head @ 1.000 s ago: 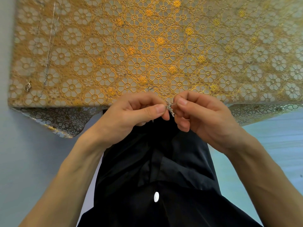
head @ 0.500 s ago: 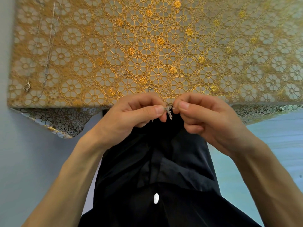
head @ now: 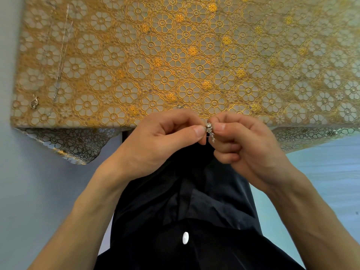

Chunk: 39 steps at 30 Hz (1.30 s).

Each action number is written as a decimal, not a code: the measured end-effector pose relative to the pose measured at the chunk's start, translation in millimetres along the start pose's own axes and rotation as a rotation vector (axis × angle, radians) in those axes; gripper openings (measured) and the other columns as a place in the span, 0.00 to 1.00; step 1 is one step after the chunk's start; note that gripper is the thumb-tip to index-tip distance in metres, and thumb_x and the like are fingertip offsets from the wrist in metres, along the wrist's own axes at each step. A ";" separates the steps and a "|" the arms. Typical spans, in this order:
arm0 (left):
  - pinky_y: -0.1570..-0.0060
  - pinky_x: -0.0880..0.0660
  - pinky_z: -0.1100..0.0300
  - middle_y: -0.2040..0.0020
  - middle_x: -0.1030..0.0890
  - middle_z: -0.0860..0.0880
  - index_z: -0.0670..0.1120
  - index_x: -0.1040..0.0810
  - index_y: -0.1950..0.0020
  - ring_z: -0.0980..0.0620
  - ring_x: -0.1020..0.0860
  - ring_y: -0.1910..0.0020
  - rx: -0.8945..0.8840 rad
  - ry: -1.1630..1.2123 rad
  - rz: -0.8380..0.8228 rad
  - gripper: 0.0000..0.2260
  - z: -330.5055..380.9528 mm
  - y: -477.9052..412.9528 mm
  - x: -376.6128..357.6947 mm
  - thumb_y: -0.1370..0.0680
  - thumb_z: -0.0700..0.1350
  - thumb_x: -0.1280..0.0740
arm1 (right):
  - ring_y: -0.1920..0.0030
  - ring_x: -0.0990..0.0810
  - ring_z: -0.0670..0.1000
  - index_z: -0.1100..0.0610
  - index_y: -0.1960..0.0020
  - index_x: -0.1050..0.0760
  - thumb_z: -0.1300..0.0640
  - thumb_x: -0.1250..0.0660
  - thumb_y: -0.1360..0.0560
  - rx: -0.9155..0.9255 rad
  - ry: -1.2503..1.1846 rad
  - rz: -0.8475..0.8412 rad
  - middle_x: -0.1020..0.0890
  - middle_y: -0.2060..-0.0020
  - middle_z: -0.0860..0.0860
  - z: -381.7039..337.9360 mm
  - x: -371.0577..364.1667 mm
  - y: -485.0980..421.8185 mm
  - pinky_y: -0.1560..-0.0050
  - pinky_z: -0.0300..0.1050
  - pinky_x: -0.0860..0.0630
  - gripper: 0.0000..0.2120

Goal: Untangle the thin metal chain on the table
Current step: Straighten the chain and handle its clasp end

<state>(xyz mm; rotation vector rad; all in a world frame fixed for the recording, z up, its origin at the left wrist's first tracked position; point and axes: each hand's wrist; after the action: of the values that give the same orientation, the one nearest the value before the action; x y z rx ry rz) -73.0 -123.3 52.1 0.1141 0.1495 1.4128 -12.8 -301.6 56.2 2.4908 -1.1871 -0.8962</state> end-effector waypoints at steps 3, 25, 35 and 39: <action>0.63 0.37 0.50 0.63 0.27 0.31 0.47 0.19 0.57 0.36 0.32 0.65 -0.015 -0.035 0.002 0.10 1.0 1.2 2.1 0.23 0.50 0.35 | 0.75 0.42 0.42 0.53 0.64 0.22 0.55 0.31 0.33 0.013 -0.047 -0.027 0.43 0.65 0.58 2.4 0.4 -0.4 0.75 0.33 0.45 0.02; 0.69 0.40 0.63 0.71 0.30 0.40 0.49 0.18 0.64 0.49 0.34 0.71 0.079 -0.273 -0.100 0.08 9.3 -11.7 14.8 0.28 0.51 0.31 | 0.70 0.45 0.46 0.53 0.58 0.20 0.56 0.29 0.25 0.081 0.397 -0.134 0.41 0.72 0.42 -20.5 22.6 -18.3 0.69 0.42 0.48 0.03; 0.65 0.36 0.75 0.73 0.25 0.61 0.42 0.23 0.64 0.64 0.28 0.71 0.037 -0.172 0.091 0.11 -13.9 -6.1 17.5 0.22 0.39 0.37 | 0.68 0.45 0.49 0.53 0.57 0.22 0.50 0.28 0.27 0.181 0.243 -0.039 0.43 0.65 0.61 -18.7 24.6 -10.3 0.70 0.38 0.45 0.06; 0.70 0.40 0.60 0.69 0.24 0.41 0.47 0.18 0.61 0.54 0.35 0.72 0.032 -0.130 0.184 0.11 -14.6 -5.3 13.3 0.24 0.51 0.35 | 0.69 0.45 0.49 0.51 0.58 0.19 0.52 0.27 0.28 0.201 0.237 0.014 0.44 0.66 0.59 -14.0 25.3 -13.5 0.70 0.43 0.47 0.04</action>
<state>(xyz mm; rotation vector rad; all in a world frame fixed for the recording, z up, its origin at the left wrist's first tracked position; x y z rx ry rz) -68.3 -111.1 36.3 0.2513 0.0551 1.5818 16.4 -313.0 50.3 2.6494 -1.2648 -0.4811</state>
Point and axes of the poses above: each hand's wrist, its own y-axis away from the middle knuckle, its own x-axis out of the back of the hand, z = x × y
